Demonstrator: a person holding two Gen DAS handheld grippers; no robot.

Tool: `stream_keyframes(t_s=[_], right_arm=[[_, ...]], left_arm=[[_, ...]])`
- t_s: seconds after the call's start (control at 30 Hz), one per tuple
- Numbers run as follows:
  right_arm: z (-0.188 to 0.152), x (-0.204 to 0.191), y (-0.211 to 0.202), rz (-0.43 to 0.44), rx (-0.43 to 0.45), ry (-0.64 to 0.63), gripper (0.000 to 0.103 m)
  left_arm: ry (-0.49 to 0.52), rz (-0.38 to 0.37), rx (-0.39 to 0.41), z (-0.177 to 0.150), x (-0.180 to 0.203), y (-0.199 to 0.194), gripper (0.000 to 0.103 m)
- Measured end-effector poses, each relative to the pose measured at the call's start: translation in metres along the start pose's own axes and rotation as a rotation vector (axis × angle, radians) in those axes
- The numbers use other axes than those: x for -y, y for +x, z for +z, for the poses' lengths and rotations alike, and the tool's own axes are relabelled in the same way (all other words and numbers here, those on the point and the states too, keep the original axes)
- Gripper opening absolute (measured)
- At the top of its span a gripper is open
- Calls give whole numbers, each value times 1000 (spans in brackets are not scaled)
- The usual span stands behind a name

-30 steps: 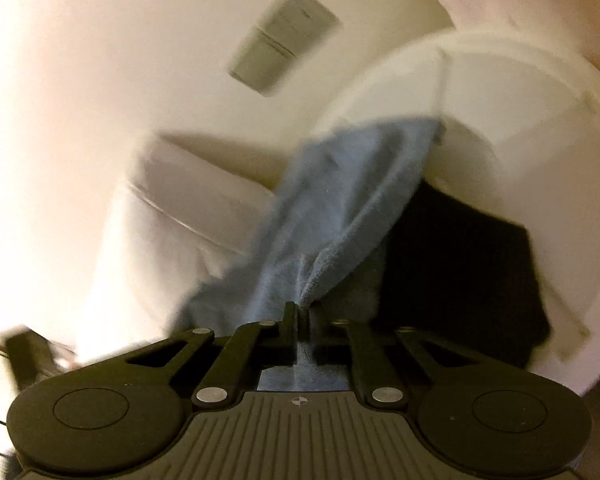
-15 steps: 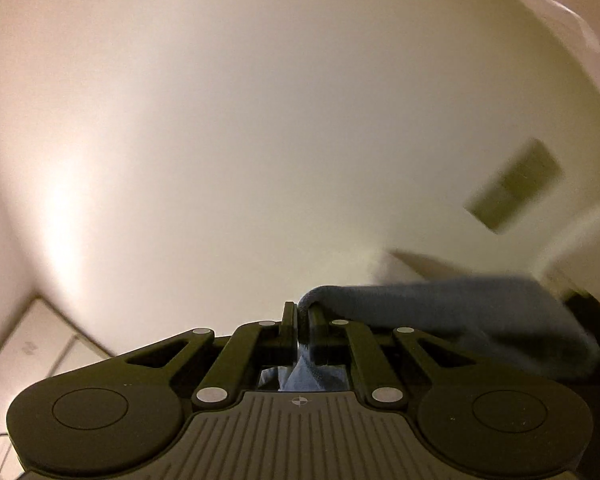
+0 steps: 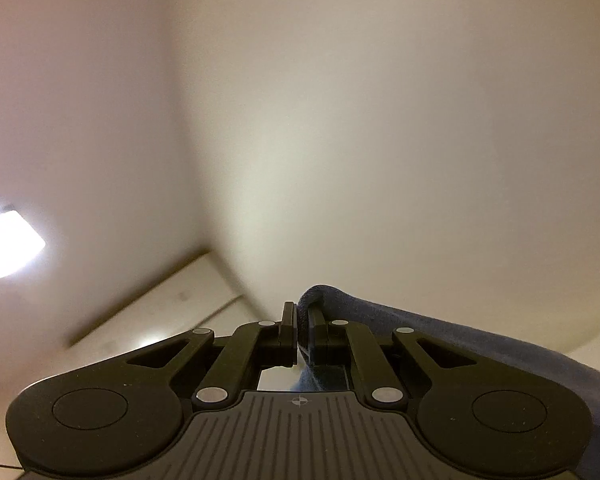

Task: Fold clothes
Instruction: 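Lift the denim shorts off the hamper with both grippers and carry toward the bed, then release the denim shorts onto the pink bedspread with both grippers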

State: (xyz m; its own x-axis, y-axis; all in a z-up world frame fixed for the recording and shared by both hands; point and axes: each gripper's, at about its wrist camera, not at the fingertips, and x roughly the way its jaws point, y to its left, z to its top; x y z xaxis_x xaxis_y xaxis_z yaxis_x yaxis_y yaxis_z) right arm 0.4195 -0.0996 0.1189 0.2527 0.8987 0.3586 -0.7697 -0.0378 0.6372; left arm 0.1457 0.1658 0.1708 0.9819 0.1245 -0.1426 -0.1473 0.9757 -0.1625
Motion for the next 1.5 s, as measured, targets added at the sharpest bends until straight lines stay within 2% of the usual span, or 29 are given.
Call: stream_keyframes(t_s=[0.13,0.3,0.47,0.6,0.73,0.77,0.83,0.87,0.9,0.93,0.97,1.0,1.03,1.1,1.17,1.3,1.37,1.43,1.5], right_arm=[[-32,-60,53,198,-70,-6,5],[-78,-136,100,409,-145,55,5],[-133,-202,125,574,-205,138,5],[-179,-243,143,620,-273,218,5],[-233,-279,166,603,-397,274,6],[-248,-284,174,574,-460,268,6],[-280,-292,190,501,-609,242,8],[-302,-291,198,426,-719,200,13],[-328,-288,206,333,-844,143,31],[-353,-285,214,237,-966,85,54],[-379,-282,222,139,-1086,26,62],[-404,-278,222,64,-1166,-34,66],[-424,-275,215,25,-1210,-94,66],[-459,-272,194,-13,-1280,-189,66],[-487,-272,168,-15,-1347,-225,66],[-520,-272,111,7,-1463,-308,66],[-532,-287,72,37,-1497,-362,66],[-549,-305,28,76,-1530,-414,66],[-548,-316,-2,108,-1554,-462,66]], left_arm=[[-6,141,116,20,-22,-113,7],[57,333,218,47,-27,-253,7],[112,502,236,67,-18,-365,8],[95,628,195,62,-21,-422,8],[-15,736,110,32,-56,-471,9],[-53,757,61,23,-69,-479,9],[-193,829,-113,-18,-115,-484,12],[-263,862,-201,-39,-139,-486,13],[-342,907,-276,-67,-158,-487,13],[-421,951,-352,-96,-177,-487,13],[-474,996,-401,-119,-190,-494,13],[-521,1034,-445,-142,-195,-501,13],[-567,1074,-480,-164,-197,-509,13],[-642,1111,-503,-201,-181,-526,13],[-721,1134,-517,-238,-155,-548,13],[-792,1161,-572,-272,-120,-549,13],[-809,1168,-598,-282,-111,-546,13],[-817,1168,-613,-296,-80,-540,13],[-812,1173,-620,-300,-57,-531,13]])
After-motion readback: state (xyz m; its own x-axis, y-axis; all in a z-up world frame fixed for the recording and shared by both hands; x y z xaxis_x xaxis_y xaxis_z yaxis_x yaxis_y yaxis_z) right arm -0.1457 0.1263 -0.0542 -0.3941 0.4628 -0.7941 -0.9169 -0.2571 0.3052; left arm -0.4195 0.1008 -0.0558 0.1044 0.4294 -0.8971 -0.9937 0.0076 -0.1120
